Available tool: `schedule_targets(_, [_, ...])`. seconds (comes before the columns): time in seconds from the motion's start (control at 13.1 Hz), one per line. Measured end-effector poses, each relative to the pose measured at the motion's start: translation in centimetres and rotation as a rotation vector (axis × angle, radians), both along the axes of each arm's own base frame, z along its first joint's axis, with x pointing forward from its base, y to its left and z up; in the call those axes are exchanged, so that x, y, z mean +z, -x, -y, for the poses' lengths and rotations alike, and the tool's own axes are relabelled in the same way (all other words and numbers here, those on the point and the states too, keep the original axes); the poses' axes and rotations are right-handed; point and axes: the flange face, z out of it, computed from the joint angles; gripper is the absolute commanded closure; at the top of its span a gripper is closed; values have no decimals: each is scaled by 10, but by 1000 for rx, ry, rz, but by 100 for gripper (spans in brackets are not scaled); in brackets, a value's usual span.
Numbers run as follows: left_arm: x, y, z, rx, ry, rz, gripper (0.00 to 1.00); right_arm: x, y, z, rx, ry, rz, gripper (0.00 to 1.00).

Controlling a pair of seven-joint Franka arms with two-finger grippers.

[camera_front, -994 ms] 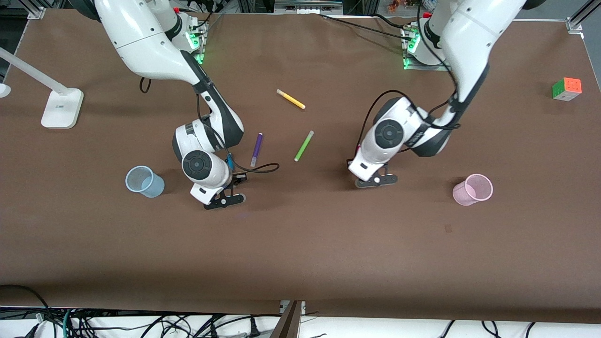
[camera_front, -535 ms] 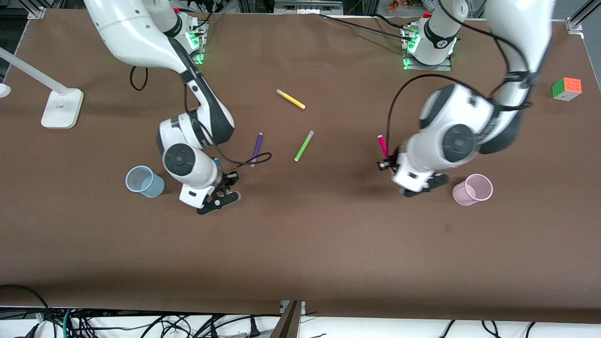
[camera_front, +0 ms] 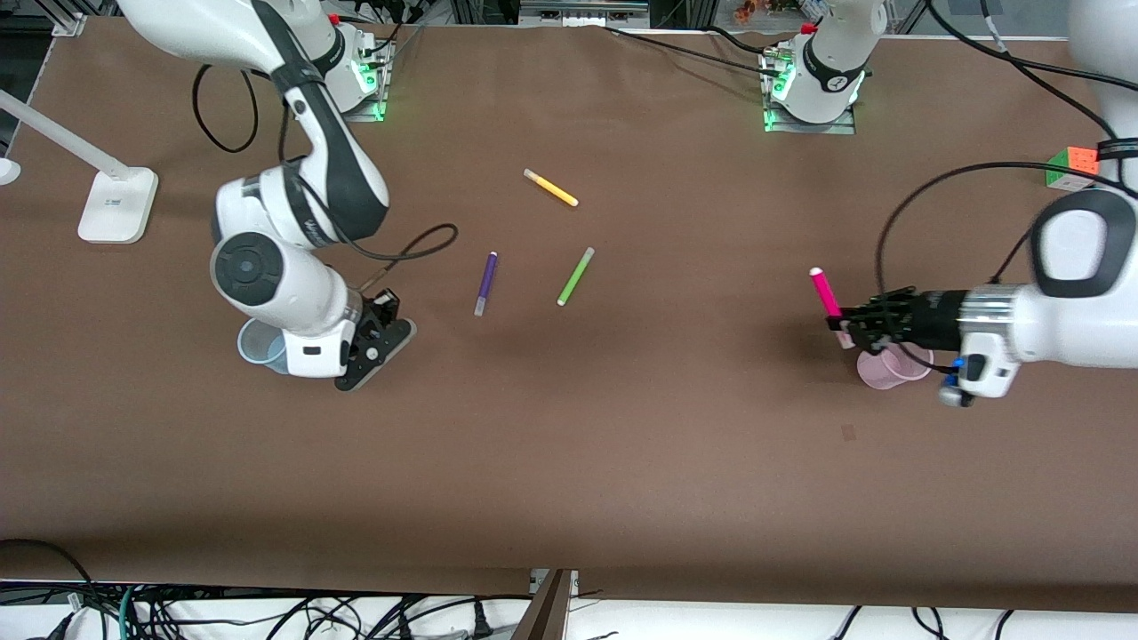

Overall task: Place pink and blue markers in matching cups
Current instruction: 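Carry the blue marker to the blue cup while the left gripper carries pink, then open both grippers to drop the markers into their matching cups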

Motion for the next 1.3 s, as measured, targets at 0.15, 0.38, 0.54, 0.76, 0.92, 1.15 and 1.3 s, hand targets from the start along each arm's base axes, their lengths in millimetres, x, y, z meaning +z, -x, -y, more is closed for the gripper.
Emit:
schedule_targets(0.15, [-13, 4, -45, 36, 77, -13, 100, 10, -4, 24, 102, -71, -10, 94])
schedule_targets(0.38, [-42, 15, -114, 102, 230, -25, 100, 11, -16, 71, 239, -191, 0, 94])
schedule_targets(0.54, [-74, 31, -162, 144, 346, -34, 100, 10, -21, 109, 309, -275, 5, 94])
schedule_targets(0.76, [-124, 46, -191, 160, 443, -42, 100, 4, -24, 161, 395, -416, 30, 94])
schedule_targets(0.92, [-153, 50, -193, 173, 509, -48, 100, -3, -22, 182, 434, -489, 39, 94])
schedule_targets(1.15, [-192, 60, -203, 196, 589, -37, 100, -18, -21, 201, 494, -593, 69, 94])
schedule_targets(1.3, [-207, 66, -214, 233, 640, -22, 100, -36, -20, 219, 526, -661, 89, 94])
